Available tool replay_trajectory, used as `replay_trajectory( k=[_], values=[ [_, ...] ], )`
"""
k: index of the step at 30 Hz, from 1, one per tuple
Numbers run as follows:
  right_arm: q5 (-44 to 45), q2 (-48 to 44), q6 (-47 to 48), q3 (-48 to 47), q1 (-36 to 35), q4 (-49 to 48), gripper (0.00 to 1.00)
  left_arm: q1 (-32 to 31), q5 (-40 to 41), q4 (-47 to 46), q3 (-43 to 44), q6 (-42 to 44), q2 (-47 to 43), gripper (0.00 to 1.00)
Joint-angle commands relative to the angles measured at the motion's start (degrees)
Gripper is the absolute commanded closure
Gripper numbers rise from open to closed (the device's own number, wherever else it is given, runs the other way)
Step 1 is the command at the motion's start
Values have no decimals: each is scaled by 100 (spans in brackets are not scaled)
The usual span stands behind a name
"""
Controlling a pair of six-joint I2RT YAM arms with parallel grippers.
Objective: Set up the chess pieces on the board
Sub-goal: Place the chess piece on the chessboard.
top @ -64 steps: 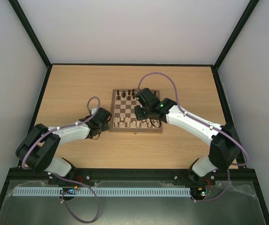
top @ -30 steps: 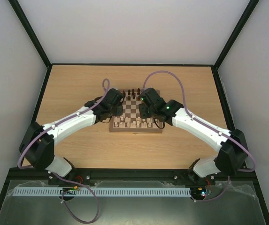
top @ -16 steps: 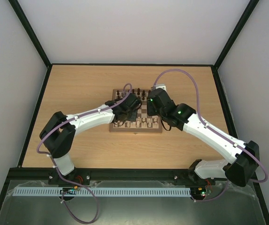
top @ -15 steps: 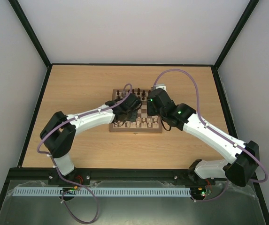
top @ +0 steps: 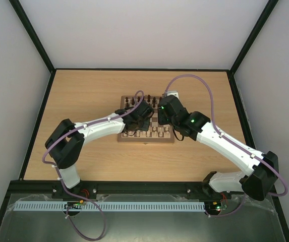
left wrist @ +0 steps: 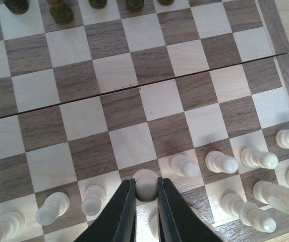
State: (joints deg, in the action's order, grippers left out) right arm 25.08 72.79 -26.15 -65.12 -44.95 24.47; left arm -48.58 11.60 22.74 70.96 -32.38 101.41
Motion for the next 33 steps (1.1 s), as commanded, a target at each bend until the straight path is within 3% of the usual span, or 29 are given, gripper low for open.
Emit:
replay_trajectory(
  k=[1, 22, 33],
  values=[
    [67, 35, -31, 35, 36, 3, 48, -20, -94, -133, -86, -48, 160, 96],
    [-29, 157, -3, 10, 30, 7, 48, -20, -178, -324, -300, -150, 344, 95],
    [-73, 179, 4, 1, 38, 19, 48, -16, -158, -312, -267, -166, 399, 89]
  ],
)
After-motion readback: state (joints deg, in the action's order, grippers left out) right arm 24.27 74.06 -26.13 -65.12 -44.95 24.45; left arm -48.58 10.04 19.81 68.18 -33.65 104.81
